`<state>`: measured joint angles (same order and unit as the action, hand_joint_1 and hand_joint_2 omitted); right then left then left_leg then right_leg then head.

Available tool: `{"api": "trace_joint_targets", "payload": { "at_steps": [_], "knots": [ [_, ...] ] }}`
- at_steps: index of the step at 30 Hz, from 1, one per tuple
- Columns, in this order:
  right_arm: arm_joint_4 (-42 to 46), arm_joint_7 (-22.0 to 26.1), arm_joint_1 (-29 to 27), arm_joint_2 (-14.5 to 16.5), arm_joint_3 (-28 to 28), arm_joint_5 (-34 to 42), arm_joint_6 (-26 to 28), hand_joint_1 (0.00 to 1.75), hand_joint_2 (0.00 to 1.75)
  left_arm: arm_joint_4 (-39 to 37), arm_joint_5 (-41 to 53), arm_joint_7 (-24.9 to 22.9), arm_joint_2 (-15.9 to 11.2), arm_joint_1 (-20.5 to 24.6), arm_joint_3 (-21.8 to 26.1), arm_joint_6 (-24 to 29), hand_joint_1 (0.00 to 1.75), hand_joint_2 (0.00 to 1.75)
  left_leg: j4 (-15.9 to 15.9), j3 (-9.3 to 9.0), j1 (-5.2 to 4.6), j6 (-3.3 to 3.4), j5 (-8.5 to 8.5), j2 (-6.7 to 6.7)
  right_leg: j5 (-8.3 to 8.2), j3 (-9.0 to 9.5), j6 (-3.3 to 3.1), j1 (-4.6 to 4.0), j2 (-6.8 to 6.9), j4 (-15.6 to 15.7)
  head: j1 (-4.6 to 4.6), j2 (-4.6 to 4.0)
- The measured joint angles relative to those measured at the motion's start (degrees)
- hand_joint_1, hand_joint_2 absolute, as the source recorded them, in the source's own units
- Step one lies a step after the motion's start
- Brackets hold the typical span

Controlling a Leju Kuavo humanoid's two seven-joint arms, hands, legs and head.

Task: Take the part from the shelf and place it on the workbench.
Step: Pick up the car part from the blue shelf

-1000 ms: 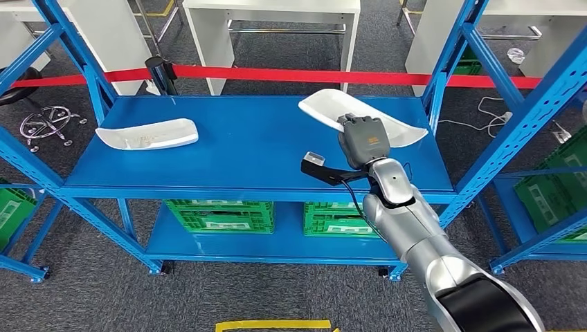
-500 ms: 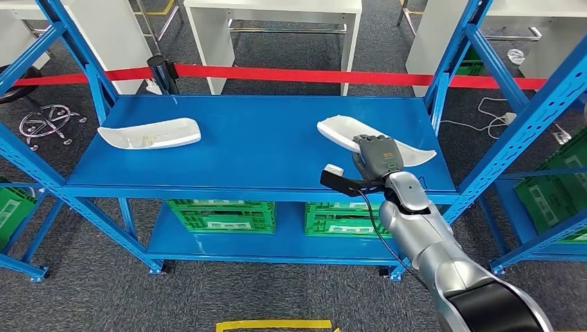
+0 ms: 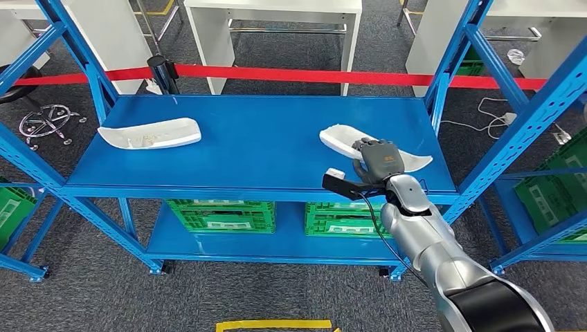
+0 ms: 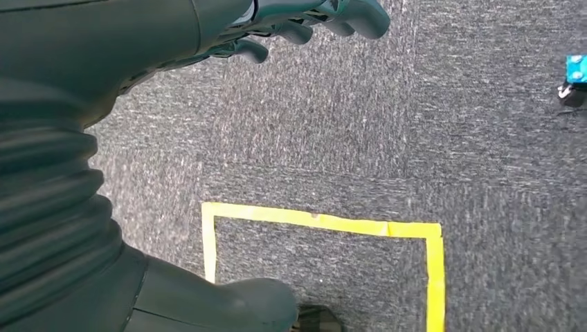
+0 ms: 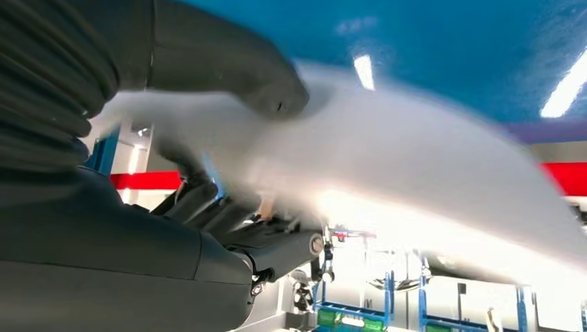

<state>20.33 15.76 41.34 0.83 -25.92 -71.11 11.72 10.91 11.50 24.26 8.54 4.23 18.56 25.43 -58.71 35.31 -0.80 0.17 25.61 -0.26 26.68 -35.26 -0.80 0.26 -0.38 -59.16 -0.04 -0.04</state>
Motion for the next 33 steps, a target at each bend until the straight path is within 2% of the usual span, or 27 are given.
{"api": "trace_joint_targets", "payload": {
  "at_steps": [2, 13, 23, 32, 33],
  "knots": [
    [-0.1, 0.2, 0.2, 0.0, 0.0, -0.2, 0.1, 0.00, 0.00, 0.0, -0.2, 0.0, 0.0, 0.0, 0.3, 0.5, 0.00, 0.00, 0.0, 0.00, 0.00, 0.00, 0.00, 0.00, 0.00, 0.00, 0.00, 0.00, 0.00, 0.0, 0.00, 0.00],
    [-0.2, 0.7, 0.7, 0.2, 0.0, -0.4, 1.6, 0.00, 0.00, 0.0, 0.0, -1.5, 0.0, 0.1, 0.6, 2.4, 0.00, 0.00, 0.0, 0.00, 0.00, 0.00, 0.00, -0.01, 0.00, 0.01, 0.00, 0.00, 0.00, 0.0, 0.00, 0.00],
    [-0.2, 1.2, 0.7, 0.6, 0.0, -1.4, 6.0, 0.00, 0.00, 0.0, -0.1, -1.4, 0.3, 0.1, 1.4, 2.3, 0.00, 0.00, 0.0, 0.00, 0.00, 0.00, 0.00, -0.01, 0.00, 0.01, 0.00, 0.00, 0.01, 0.0, 0.00, 0.00],
    [-0.2, 2.2, -0.5, 0.7, 0.0, -0.9, 1.6, 0.00, 0.00, 0.0, 0.0, 0.5, 0.4, 0.2, 1.5, 1.2, 0.00, 0.00, 0.0, -0.01, 0.00, 0.00, 0.00, 0.00, 0.00, 0.01, 0.00, 0.00, 0.00, 0.0, 0.00, 0.00],
    [-0.2, 2.2, -0.6, 0.7, 0.0, -0.9, 1.5, 0.00, 0.00, 0.0, 0.0, 0.5, 0.4, 0.3, 1.5, 1.1, 0.00, 0.44, 0.0, -0.01, 0.00, 0.00, 0.00, 0.00, 0.00, 0.01, 0.00, 0.00, 0.00, 0.0, 0.00, 0.00]
  ]
}}
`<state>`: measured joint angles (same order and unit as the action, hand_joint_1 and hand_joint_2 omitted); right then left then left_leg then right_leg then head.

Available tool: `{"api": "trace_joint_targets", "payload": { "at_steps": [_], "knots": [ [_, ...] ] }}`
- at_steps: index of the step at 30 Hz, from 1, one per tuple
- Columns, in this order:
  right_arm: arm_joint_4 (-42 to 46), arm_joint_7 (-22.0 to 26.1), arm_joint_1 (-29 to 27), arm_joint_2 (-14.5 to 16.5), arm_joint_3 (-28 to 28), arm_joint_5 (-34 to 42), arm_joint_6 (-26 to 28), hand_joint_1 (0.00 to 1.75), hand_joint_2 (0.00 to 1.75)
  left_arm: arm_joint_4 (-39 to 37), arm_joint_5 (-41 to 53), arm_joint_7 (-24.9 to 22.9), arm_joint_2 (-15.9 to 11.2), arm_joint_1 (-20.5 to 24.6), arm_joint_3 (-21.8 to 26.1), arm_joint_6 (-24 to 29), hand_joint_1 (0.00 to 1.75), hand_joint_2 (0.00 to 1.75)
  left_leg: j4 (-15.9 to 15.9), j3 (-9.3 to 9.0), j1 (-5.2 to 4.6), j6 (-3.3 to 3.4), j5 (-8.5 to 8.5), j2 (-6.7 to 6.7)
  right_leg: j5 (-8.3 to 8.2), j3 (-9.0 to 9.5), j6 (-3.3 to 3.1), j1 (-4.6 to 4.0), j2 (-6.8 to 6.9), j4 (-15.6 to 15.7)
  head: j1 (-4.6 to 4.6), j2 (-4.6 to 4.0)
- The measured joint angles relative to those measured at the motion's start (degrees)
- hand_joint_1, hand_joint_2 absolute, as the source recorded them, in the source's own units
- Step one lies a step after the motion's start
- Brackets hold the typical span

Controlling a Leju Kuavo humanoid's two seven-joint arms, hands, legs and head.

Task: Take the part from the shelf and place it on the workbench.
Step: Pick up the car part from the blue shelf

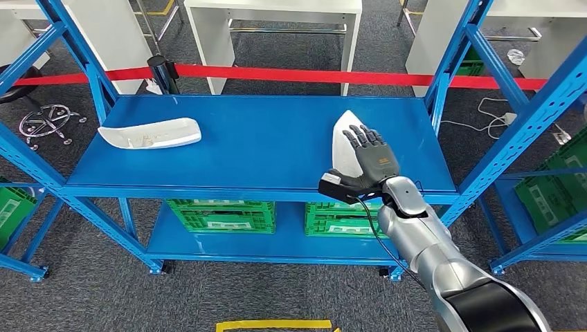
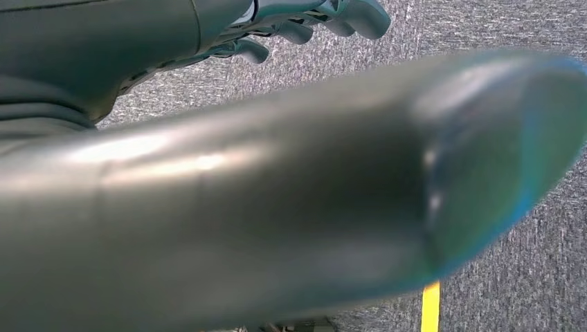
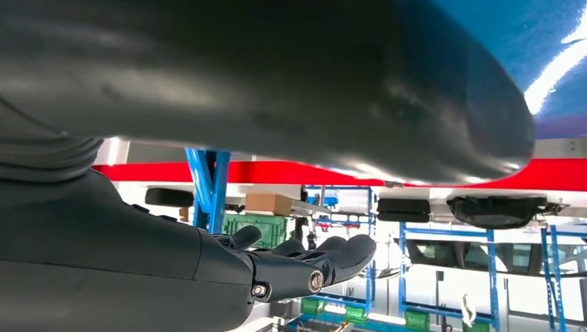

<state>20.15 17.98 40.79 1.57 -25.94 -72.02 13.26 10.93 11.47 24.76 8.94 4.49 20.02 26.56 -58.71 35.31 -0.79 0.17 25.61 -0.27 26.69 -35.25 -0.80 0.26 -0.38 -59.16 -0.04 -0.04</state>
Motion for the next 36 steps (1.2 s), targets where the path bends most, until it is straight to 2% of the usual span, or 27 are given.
{"api": "trace_joint_targets", "payload": {
  "at_steps": [3, 13, 24, 36],
  "knots": [
    [0.0, 0.0, 0.0, 0.0, 0.0, 0.0, -0.2, 0.00, 0.00, 0.0, 0.0, 0.0, 0.0, 0.1, 0.0, 0.0, 0.00, 1.75, 0.0, 0.00, 0.00, 0.00, 0.00, 0.00, 0.00, 0.00, 0.00, 0.00, 0.00, 0.0, 0.00, 0.00],
    [-0.2, -0.2, -1.2, 0.0, 0.0, 1.7, -6.6, 0.00, 0.00, 0.0, 1.2, -0.3, 0.0, 0.5, 0.1, 0.0, 0.00, 1.75, 0.0, 0.00, 0.00, 0.00, 0.00, 0.00, 0.00, 0.00, 0.00, 0.00, 0.00, 0.0, 0.00, 0.00],
    [-1.4, -3.8, -1.6, -0.8, 0.0, 1.0, -13.9, 0.00, 0.00, 0.0, 2.4, -1.6, 0.1, 0.9, 0.1, -0.6, 0.00, 1.75, 0.0, 0.00, 0.00, 0.00, 0.00, -0.01, 0.00, -0.01, 0.00, 0.00, 0.00, 0.0, 0.00, 0.00],
    [-2.3, -4.7, -2.4, -2.6, 0.0, 1.2, -16.0, 0.00, 0.00, 0.2, 2.4, -1.2, 0.5, 1.0, 0.1, -1.2, 0.00, 1.75, 0.0, 0.00, 0.00, 0.01, 0.01, 0.00, 0.00, 0.00, 0.00, 0.02, 0.00, 0.0, 0.00, 0.00]
  ]
}}
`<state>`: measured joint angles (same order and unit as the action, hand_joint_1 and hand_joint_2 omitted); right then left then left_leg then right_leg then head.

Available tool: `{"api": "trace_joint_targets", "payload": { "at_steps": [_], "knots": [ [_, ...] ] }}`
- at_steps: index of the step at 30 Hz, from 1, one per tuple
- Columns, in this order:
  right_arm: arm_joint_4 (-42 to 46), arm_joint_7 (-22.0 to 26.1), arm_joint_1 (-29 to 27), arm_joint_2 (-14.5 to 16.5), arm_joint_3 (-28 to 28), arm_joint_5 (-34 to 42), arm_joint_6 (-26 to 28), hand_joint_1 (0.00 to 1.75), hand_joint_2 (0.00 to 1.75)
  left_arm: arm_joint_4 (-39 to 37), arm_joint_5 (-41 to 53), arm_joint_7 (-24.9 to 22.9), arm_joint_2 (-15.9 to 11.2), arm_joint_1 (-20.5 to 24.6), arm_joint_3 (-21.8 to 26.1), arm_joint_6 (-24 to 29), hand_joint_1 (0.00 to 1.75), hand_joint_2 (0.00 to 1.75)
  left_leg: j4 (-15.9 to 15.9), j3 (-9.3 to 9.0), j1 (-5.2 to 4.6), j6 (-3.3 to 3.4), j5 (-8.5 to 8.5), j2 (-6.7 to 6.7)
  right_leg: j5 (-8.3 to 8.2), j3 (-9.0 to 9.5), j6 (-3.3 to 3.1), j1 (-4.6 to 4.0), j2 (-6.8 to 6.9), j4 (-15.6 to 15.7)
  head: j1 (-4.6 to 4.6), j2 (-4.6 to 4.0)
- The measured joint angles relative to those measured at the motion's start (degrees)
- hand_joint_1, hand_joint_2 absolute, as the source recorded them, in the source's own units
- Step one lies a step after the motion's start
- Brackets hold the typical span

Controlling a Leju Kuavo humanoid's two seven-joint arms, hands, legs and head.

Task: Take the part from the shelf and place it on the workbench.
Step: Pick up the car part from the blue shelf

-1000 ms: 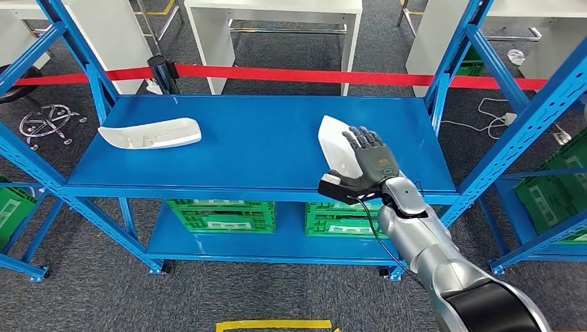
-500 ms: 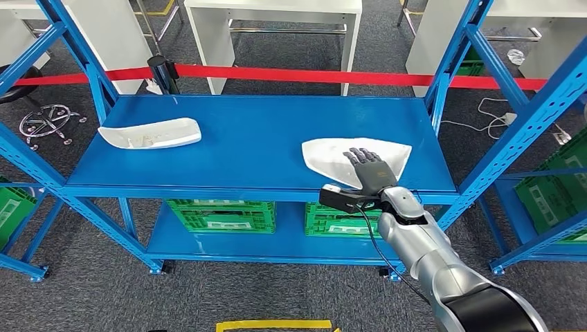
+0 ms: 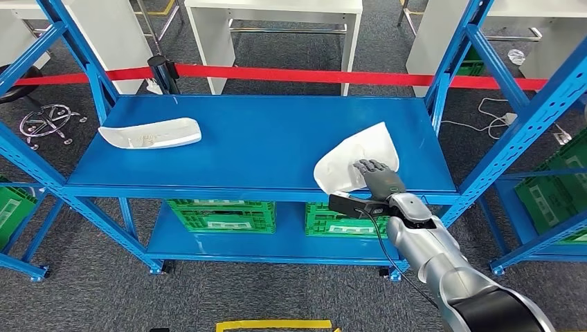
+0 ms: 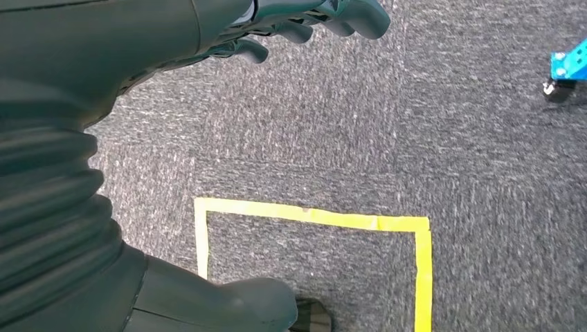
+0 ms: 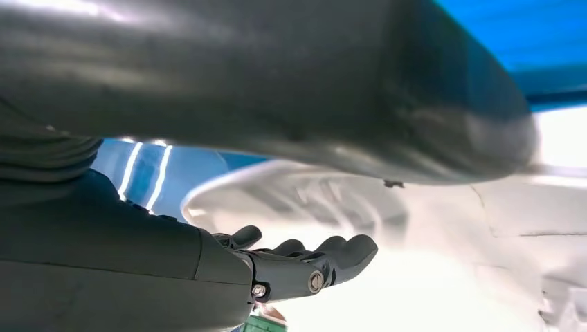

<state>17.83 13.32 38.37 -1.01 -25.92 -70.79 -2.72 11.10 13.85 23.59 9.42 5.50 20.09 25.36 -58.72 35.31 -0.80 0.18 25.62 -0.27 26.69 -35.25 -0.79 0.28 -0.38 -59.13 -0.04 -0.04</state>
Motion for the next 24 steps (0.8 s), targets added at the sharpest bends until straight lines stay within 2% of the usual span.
{"api": "trace_joint_targets", "payload": {
  "at_steps": [11, 12, 15, 16, 24],
  "knots": [
    [0.0, -0.2, -0.4, -0.6, 0.0, 0.2, 0.7, 0.00, 0.00, 0.2, -0.3, 1.0, 0.2, 0.1, 0.0, -0.4, 0.00, 1.75, 0.0, 0.00, 0.00, 0.00, 0.00, 0.01, 0.00, 0.00, 0.00, 0.00, -0.01, 0.0, 0.00, 0.00],
    [0.0, 0.0, -0.4, -0.6, 0.0, 0.2, 0.8, 0.21, 0.00, 0.2, -0.3, 1.1, 0.2, 0.2, 0.0, -0.4, 0.00, 1.75, 0.0, 0.00, 0.00, 0.00, 0.00, 0.01, 0.00, 0.00, 0.00, 0.00, -0.01, 0.0, 0.00, 0.00],
    [0.0, 0.5, -0.5, -0.6, 0.0, 0.4, 0.9, 1.52, 0.00, 0.2, -0.4, 1.1, 0.3, 0.3, 0.0, -0.4, 0.00, 1.75, 0.0, 0.00, 0.00, 0.00, 0.00, 0.01, 0.00, 0.00, 0.00, 0.00, -0.01, 0.0, 0.00, 0.00],
    [0.0, 0.4, -0.5, -0.6, 0.0, 0.6, 0.7, 1.75, 0.00, 0.2, -0.4, 1.0, 0.3, 0.4, 0.0, -0.4, 0.00, 1.75, 0.0, 0.00, 0.00, 0.00, 0.00, 0.01, 0.00, 0.00, 0.00, 0.00, -0.01, 0.0, 0.00, 0.00],
    [0.0, -0.1, 0.2, -0.6, 1.2, 2.6, -1.0, 1.75, 0.00, 0.2, -0.2, 0.5, 0.5, 0.6, 0.0, -0.5, 0.00, 1.75, 0.0, -0.03, 0.00, 0.00, 0.00, 0.01, 0.00, 0.04, 0.01, 0.00, -0.01, 0.0, 0.00, 0.00]
  ]
}}
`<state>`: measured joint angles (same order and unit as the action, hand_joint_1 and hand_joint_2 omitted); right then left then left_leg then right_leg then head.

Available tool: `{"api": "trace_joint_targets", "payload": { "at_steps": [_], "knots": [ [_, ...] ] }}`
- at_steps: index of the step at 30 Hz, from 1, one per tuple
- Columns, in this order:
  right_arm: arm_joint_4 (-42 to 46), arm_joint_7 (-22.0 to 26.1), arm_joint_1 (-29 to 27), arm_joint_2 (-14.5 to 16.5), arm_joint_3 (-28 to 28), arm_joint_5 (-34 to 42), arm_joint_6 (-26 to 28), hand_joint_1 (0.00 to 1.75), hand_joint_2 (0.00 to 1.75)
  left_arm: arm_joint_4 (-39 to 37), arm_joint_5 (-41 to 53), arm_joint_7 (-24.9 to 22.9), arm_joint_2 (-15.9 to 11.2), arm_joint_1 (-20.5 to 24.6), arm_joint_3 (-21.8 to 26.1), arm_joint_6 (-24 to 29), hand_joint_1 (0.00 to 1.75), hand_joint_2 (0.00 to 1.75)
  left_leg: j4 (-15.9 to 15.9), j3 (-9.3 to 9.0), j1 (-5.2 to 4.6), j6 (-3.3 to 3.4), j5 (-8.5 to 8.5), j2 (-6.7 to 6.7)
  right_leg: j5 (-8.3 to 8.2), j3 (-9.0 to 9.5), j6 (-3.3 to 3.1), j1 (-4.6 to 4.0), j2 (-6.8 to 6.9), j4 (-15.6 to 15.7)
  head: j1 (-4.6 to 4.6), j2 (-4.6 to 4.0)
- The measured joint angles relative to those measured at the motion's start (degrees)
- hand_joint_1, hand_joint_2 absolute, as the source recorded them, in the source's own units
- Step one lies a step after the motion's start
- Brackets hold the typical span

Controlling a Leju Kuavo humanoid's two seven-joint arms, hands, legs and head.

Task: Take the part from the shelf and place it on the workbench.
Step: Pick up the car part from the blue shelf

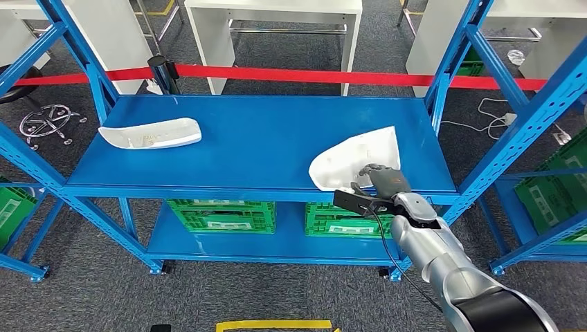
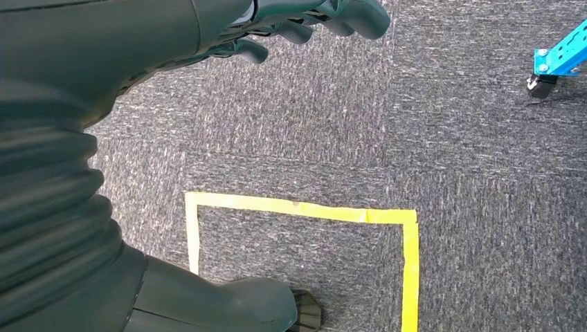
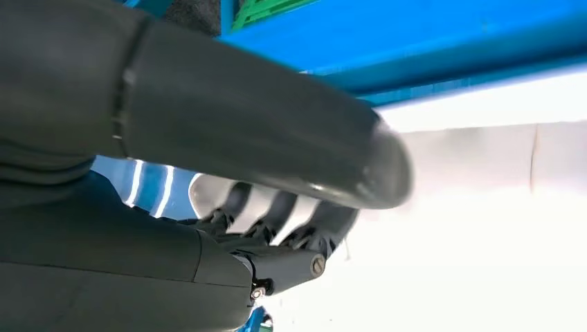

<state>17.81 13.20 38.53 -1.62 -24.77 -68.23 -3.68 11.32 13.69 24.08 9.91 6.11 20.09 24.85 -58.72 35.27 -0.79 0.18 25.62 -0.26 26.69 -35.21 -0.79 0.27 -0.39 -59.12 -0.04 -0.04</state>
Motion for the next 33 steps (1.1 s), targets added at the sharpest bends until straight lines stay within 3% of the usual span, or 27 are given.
{"api": "trace_joint_targets", "payload": {
  "at_steps": [28, 33],
  "knots": [
    [0.0, 0.7, -0.7, -0.2, 1.5, 1.2, 2.4, 1.75, 0.00, 0.1, 0.5, 1.9, 0.2, 0.1, 0.0, 0.3, 0.00, 1.75, 0.0, -0.13, 0.00, 0.06, 0.05, 0.00, 0.01, 0.16, 0.01, 0.00, 0.02, 0.0, 0.00, 0.00],
    [0.0, -2.3, -0.9, -0.2, 1.4, -1.5, 9.0, 1.75, 0.00, 0.1, 0.3, 1.3, 0.2, 0.1, 0.0, 1.7, 0.00, 1.75, 0.0, -0.12, 0.00, 0.06, 0.05, -0.01, 0.01, 0.17, 0.02, 0.00, 0.02, 0.0, 0.00, 0.00]
  ]
}}
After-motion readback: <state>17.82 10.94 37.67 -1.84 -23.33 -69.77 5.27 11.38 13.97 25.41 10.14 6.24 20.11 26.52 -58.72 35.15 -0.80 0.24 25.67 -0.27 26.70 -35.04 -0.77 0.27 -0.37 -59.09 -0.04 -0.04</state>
